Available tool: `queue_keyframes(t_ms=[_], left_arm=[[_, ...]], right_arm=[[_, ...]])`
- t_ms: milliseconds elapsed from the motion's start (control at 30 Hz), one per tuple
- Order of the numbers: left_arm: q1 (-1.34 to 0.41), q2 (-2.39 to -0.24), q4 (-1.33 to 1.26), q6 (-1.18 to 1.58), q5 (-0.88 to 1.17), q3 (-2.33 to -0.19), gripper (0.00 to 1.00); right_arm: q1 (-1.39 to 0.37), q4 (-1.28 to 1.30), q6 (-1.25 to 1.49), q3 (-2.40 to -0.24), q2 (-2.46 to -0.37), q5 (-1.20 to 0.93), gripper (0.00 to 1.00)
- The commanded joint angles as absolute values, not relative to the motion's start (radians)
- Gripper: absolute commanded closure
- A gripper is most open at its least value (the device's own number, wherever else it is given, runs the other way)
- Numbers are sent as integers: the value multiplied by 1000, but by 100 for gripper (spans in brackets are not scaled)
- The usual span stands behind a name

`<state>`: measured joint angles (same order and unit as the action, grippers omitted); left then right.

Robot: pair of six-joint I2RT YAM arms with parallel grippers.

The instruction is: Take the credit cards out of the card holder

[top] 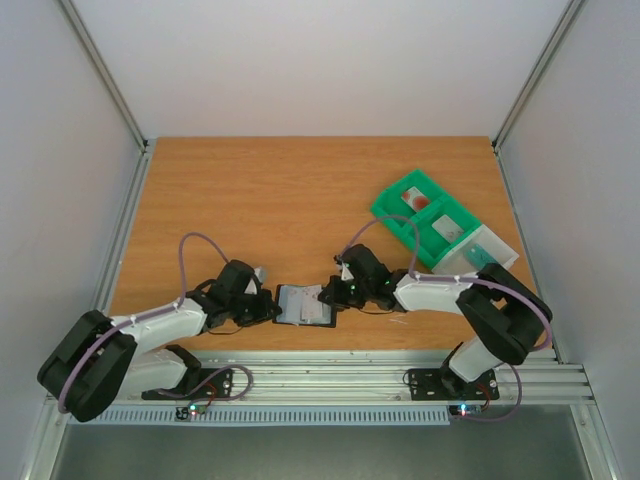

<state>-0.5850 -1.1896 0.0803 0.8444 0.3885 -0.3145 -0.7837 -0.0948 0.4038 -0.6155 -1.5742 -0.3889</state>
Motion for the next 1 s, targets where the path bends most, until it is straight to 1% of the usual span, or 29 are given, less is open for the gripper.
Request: queue_keyframes(t_ms=[0,167,233,300,500,567,633,767,967], left_arm=[[-586,-1193,208,855,311,-276,98],[-586,-1151,251,859,309,-296,98],[-586,-1120,289,855,305,-320,94],[-586,-1087,337,847,302,-353,88],[-586,-943,499,839,278,-470,55],[-587,-888,532,840,275,-500,47],[-588,-831,535,844,284,-509,42],[-588,-732,468,884,342,-490,38],[-590,-676,285,958,475,-457,40]], right_arm=[[-769,-9,389,-590,-1525,-323,99],[-765,34,398,-586,-1474,-332,99],[-764,46,400,-588,-1447,-330,99],[-765,63,404,-593,-1421,-331,99],[-765,84,420,-600,-1332,-358,99],[-764,94,424,-606,-1300,-365,99],[-765,87,441,-608,-1270,-380,99],[-765,-30,545,-593,-1226,-456,99],[-766,-168,662,-597,-1175,-504,99]])
